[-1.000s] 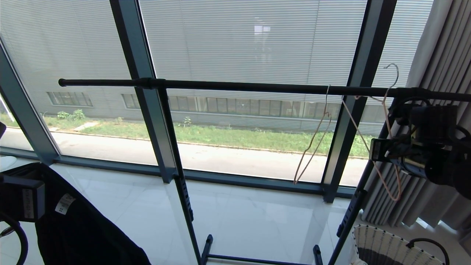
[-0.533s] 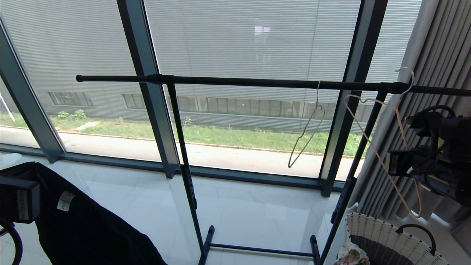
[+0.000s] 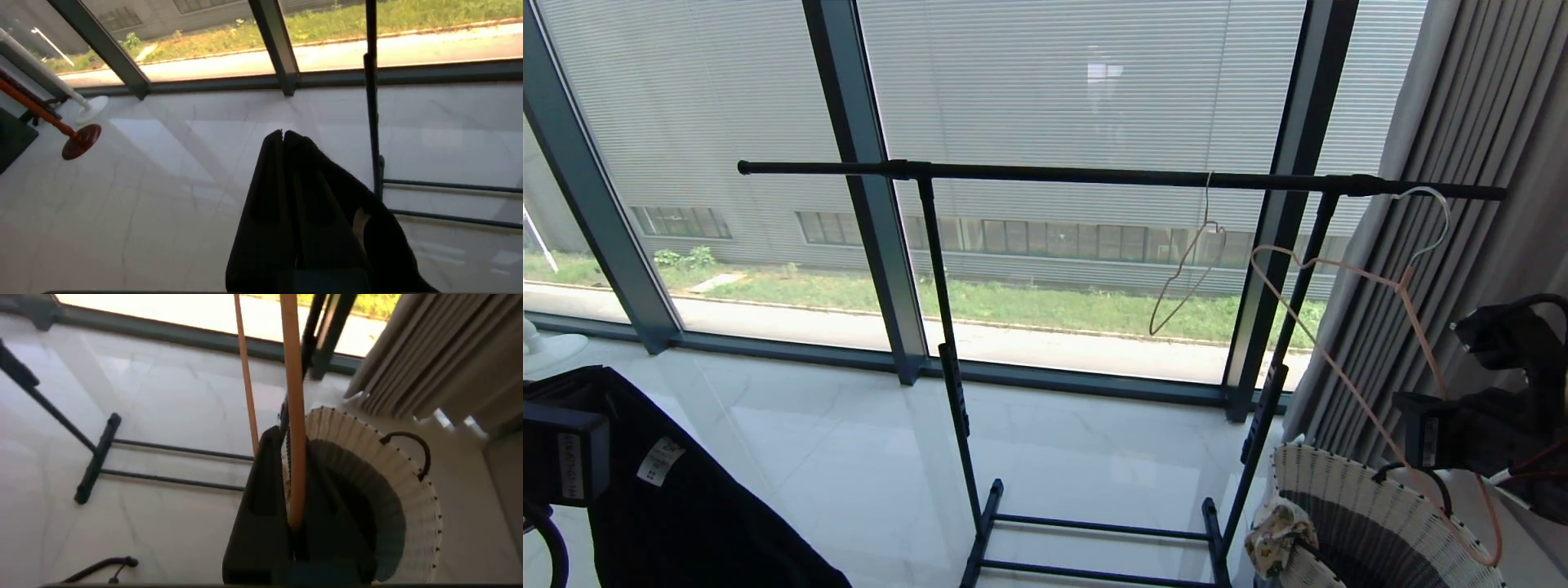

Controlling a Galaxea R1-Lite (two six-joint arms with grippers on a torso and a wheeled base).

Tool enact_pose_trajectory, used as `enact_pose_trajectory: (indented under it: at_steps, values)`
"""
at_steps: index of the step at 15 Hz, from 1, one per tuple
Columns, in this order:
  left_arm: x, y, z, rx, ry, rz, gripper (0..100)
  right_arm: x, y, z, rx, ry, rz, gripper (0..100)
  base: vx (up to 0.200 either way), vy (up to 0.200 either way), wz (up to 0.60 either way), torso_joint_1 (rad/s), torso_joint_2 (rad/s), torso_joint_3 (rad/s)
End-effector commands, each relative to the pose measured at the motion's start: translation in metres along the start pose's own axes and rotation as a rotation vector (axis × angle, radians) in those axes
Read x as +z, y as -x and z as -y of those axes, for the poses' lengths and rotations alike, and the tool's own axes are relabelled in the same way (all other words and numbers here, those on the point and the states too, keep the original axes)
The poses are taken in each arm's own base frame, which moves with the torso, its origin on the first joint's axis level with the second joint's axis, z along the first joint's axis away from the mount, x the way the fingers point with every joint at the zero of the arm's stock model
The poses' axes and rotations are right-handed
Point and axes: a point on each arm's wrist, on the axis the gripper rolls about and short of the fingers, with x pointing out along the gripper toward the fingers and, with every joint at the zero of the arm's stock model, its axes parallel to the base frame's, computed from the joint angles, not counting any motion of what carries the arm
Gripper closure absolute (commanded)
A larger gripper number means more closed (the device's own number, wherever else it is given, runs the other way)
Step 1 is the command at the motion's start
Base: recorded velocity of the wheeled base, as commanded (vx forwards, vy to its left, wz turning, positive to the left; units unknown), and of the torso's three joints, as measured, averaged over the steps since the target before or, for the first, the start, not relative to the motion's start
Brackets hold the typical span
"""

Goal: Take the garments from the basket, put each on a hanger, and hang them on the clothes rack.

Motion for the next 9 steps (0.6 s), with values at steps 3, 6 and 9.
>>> enact_pose_trajectory:
  at_steps: [3, 6, 9]
  values:
    - [0.009, -0.021, 0.018, -0.041, 0.089, -0.001, 100, -0.036, 0.045, -0.019, 0.335, 0.084, -0.03, 100, 0.0, 0.0, 0.0, 0.0, 0.0, 0.0]
    - [0.031, -0.057, 0.042, -0.013, 0.17, 0.016, 100, -0.055, 0.066, -0.041, 0.549, 0.187, -0.063, 100, 0.0, 0.0, 0.0, 0.0, 0.0, 0.0]
    - [0.058, -0.089, 0.099, -0.113, 0.24, 0.018, 100, -0.062, 0.074, -0.063, 0.684, 0.26, -0.092, 100, 0.0, 0.0, 0.0, 0.0, 0.0, 0.0]
